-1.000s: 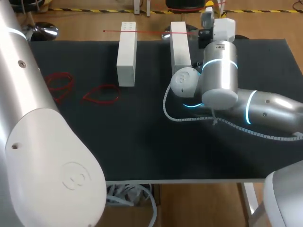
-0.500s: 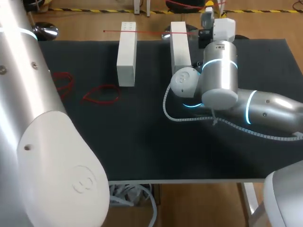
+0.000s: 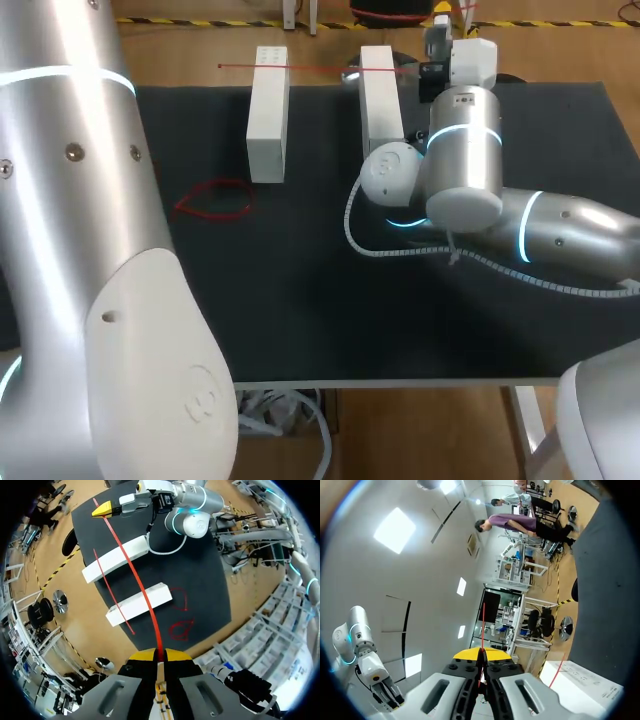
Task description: Grab the tape and strap the tape.
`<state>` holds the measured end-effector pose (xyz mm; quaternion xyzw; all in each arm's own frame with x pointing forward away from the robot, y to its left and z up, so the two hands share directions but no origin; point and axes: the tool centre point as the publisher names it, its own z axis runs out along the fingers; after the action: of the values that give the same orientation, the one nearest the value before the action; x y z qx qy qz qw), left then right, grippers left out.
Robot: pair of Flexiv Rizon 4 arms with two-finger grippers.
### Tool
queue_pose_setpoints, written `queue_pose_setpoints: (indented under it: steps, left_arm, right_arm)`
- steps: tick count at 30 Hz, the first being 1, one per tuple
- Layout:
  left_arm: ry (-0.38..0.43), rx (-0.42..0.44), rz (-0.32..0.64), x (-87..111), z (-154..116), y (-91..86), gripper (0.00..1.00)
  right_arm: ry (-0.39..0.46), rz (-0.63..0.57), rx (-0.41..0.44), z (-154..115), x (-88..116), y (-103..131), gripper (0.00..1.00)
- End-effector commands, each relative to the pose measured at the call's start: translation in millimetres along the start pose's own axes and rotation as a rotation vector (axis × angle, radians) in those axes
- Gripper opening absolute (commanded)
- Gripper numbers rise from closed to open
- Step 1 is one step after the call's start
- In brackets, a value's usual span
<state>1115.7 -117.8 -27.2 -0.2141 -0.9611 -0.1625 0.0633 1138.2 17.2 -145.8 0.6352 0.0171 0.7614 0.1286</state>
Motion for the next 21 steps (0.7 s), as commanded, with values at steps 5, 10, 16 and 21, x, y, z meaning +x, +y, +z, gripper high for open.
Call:
queue_pose_setpoints:
  steps: [5,10,16,21]
  left_arm:
    - [0.175,0.065,-0.11,-3.6,8.5,7.1,0.0]
    - [0.157,0.106,-0.173,-3.0,12.8,4.0,0.0]
    - [0.158,0.132,-0.173,-3.0,17.9,-7.0,0.0]
    - [0.127,0.109,-0.192,-5.8,14.9,-11.1,0.0]
  right_arm:
    - [-0.005,-0.001,0.0,0.1,1.4,0.2,0.0]
    - [-0.005,-0.001,0.0,0.1,1.4,0.2,0.0]
    - [-0.005,-0.001,0.0,0.1,1.4,0.2,0.0]
    - [-0.005,-0.001,0.0,0.1,1.4,0.2,0.0]
